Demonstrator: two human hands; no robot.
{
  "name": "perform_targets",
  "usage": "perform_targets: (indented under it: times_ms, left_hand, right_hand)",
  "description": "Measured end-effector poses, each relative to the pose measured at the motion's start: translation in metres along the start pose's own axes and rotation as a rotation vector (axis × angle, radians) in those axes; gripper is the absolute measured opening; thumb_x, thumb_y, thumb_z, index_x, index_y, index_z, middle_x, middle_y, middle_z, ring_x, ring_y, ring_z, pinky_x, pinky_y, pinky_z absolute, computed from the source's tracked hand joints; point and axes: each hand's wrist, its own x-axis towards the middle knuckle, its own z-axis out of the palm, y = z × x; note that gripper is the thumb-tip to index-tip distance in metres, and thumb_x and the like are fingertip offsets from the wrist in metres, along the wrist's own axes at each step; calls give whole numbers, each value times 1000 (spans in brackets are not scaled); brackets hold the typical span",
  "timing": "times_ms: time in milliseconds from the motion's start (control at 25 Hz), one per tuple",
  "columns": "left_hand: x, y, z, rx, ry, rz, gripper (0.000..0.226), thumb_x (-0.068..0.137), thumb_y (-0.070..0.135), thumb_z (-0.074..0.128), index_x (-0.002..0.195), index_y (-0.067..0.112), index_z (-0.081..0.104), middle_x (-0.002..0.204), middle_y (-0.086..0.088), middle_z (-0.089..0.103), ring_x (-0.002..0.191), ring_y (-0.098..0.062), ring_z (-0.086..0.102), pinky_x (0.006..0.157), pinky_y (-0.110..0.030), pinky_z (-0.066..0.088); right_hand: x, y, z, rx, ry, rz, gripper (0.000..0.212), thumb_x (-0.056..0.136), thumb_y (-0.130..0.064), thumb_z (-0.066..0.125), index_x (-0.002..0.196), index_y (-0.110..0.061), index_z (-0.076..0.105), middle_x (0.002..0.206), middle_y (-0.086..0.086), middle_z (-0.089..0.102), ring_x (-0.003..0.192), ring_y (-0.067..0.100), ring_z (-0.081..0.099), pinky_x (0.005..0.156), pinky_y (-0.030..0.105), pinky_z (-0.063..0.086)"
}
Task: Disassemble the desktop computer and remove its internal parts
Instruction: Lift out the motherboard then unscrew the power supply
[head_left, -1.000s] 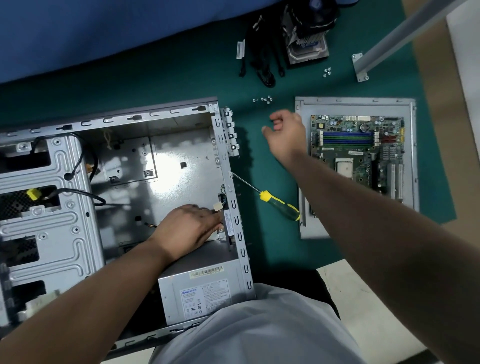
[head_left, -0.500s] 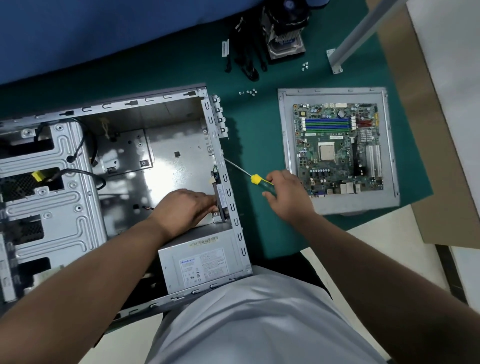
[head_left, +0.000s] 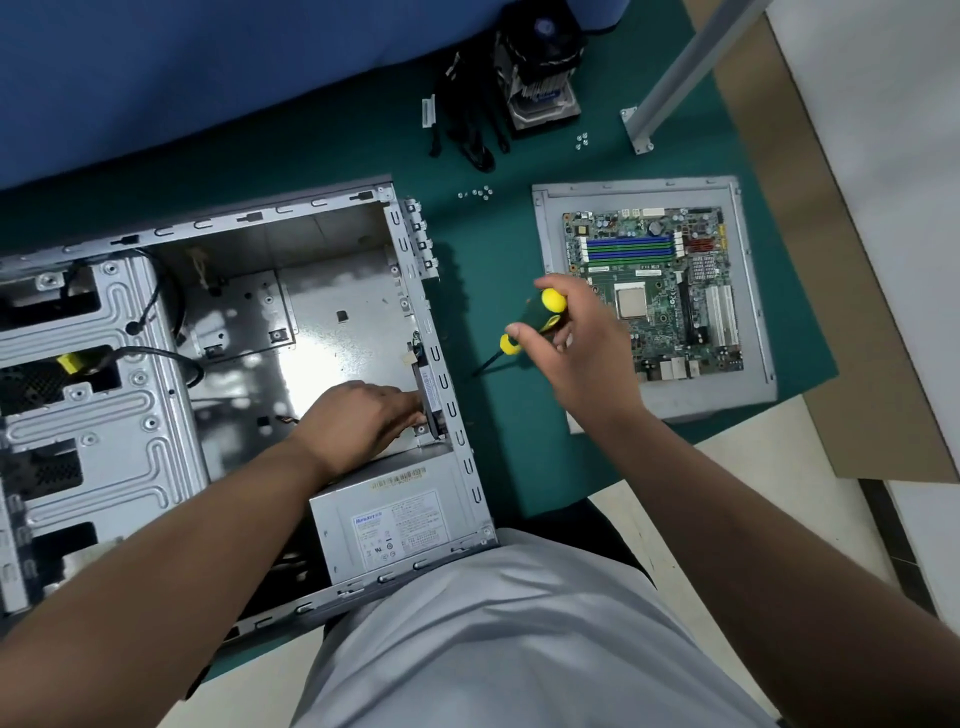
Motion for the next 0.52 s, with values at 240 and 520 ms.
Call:
perform_targets:
  times_ms: [240, 520]
  left_hand:
    - [1, 0, 0, -8, 21, 22, 9, 97, 35, 41, 92, 29, 45, 64, -1, 65, 51, -27, 62, 54, -27, 49]
    - [0, -2, 4, -61, 1, -26, 8, 99, 36, 41, 92, 32, 43, 68, -2, 66, 55, -29, 63, 58, -29, 50]
  right_hand:
    - [-8, 2, 5, -25, -124, -85, 54, 93, -30, 73, 134, -26, 40, 94, -1, 68, 76, 18, 68, 71, 35, 56]
    - [1, 48, 2, 398, 12, 437, 74, 86, -20, 75, 139, -41, 28, 104, 4, 69, 84, 23, 75, 79, 54, 62]
